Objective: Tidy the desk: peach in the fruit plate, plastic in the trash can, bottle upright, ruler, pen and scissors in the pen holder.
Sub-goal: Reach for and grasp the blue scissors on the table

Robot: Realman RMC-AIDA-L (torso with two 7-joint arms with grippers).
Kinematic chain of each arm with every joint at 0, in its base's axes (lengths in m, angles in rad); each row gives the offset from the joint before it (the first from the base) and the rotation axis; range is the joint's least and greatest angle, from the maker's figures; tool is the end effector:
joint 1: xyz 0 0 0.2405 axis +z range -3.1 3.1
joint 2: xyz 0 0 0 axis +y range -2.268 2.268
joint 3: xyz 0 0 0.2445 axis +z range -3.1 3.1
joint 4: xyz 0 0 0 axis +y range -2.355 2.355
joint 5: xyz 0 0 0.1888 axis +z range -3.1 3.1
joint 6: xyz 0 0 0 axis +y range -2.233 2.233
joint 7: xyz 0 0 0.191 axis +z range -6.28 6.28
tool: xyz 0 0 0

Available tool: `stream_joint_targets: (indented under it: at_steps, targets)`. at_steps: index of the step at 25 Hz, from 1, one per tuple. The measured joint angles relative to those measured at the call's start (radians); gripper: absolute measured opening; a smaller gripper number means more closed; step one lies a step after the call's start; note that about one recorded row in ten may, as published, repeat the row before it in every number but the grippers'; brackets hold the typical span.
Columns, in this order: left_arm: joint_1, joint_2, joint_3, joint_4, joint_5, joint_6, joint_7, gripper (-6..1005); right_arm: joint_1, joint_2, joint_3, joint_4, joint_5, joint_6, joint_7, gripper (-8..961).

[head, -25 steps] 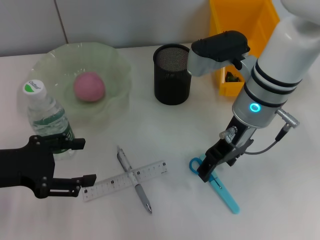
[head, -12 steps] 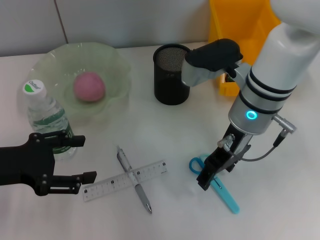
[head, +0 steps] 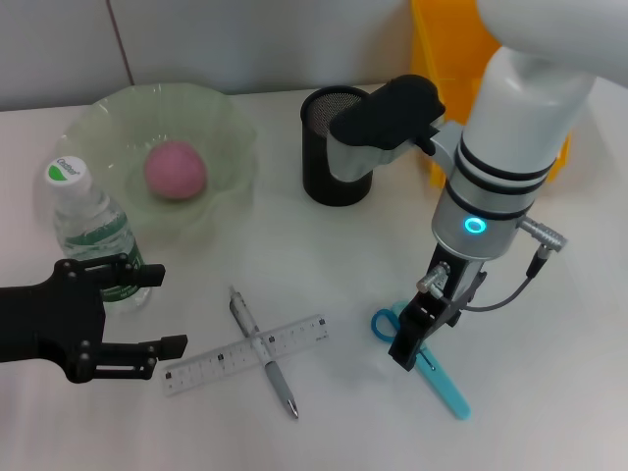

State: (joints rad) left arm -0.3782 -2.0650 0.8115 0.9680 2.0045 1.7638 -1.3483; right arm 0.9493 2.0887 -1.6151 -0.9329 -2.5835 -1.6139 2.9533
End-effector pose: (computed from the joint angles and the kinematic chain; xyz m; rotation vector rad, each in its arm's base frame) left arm -0.2290 0.2799 -0.0069 -2.8873 -0.3171 -0.5430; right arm 0.1783 0.3247 -0.0877 -2.4762 1.1944 -0.9491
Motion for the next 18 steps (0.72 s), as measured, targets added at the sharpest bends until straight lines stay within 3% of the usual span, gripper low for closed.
stream_joint_targets:
  at_steps: [18]
  targets:
    - [-0.002, 0.000, 0.000, 0.000, 0.000, -0.001, 0.002, 838, 0.011, 0.004, -0.057, 0.029, 0.009, 0.028, 0.002, 821]
